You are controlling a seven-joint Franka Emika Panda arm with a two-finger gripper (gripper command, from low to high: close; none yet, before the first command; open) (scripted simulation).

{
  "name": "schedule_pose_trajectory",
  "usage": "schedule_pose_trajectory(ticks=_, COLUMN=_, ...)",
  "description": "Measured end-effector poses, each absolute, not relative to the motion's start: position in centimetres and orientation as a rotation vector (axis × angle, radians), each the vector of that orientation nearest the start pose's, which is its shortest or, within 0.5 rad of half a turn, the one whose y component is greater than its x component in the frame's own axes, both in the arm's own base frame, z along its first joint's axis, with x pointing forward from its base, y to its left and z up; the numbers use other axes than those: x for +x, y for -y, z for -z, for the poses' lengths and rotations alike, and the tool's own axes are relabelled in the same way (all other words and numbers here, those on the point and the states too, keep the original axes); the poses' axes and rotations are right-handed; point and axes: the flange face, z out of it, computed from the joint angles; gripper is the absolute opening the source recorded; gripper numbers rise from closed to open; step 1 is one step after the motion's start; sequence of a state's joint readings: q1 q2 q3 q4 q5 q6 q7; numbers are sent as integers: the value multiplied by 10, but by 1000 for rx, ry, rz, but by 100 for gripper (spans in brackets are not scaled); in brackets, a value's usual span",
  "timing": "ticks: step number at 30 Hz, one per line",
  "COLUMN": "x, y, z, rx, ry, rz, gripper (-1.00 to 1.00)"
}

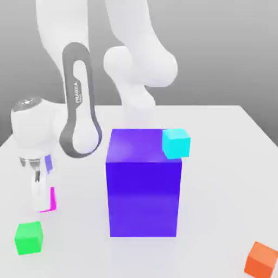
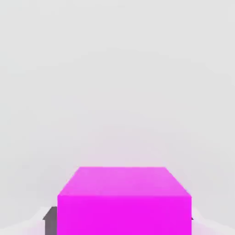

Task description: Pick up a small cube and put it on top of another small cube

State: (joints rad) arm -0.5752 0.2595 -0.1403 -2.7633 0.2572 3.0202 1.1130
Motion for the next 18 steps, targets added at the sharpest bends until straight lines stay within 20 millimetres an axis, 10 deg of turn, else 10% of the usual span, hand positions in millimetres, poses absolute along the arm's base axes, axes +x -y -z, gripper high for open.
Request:
schedule_pose_trajectory(ticks=7, x=271, y=262, z=-189, rx=-1604, ry=-2702, rz=4, gripper=-100)
schedule_pose_trajectory(ticks=18, x=403, y=260, z=-224, rx=-1987, ry=-2433, rz=1, gripper=-100)
